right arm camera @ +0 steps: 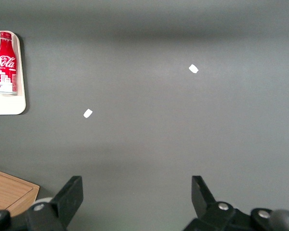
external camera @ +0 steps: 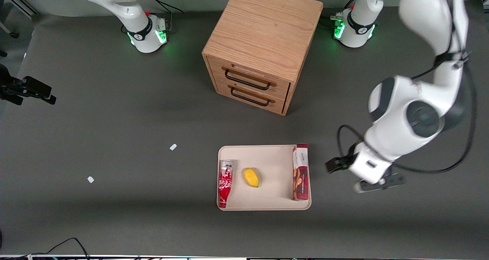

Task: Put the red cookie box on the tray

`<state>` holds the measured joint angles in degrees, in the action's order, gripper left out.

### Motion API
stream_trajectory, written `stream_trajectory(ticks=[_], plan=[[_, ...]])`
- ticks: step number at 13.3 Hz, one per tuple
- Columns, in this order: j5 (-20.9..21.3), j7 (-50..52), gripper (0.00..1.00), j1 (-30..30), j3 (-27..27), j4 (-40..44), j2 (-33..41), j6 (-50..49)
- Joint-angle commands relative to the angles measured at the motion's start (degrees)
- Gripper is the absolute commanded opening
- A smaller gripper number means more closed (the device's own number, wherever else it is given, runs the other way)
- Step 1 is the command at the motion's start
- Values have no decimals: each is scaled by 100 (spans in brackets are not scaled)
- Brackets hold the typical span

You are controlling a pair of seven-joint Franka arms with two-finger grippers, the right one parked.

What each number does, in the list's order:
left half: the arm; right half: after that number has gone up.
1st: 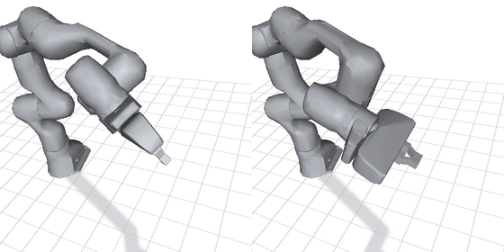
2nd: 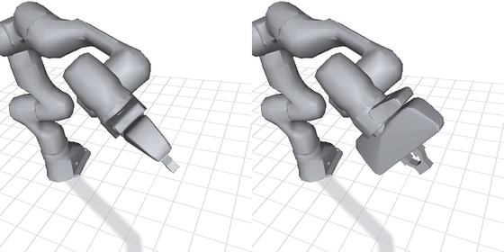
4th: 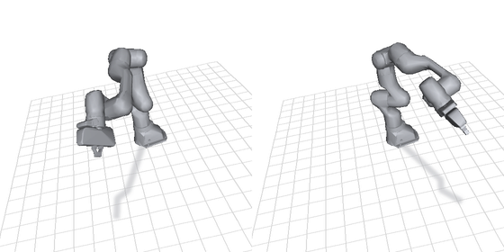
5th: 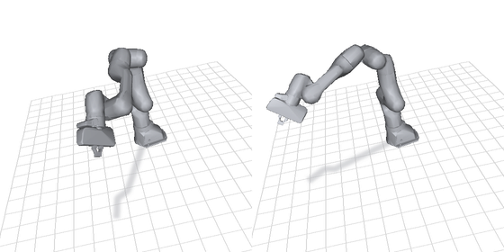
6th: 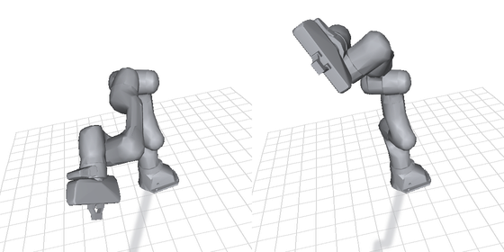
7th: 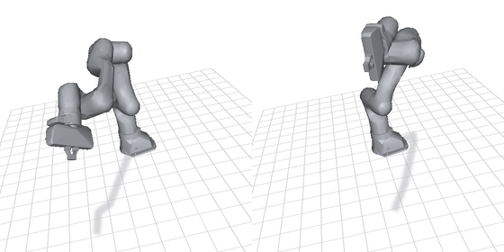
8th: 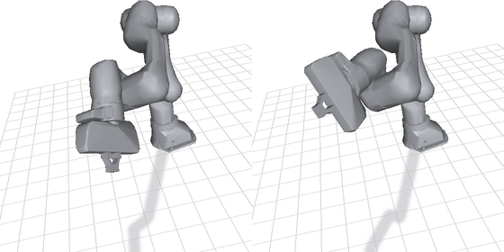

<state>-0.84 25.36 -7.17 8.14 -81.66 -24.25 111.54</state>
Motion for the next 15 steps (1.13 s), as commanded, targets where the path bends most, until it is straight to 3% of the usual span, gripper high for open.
stream_trajectory(ticks=[1, 6, 10, 15], plan=[[-39, -1072, 100, 461, -40, -1131, 1121, -508], [49, -2604, 100, 1463, -49, -1608, 2308, -1511], [49, -2685, 100, 1543, -58, -1582, 2767, -1881], [49, -2677, 100, 1543, -49, -1529, 2820, -2031]])
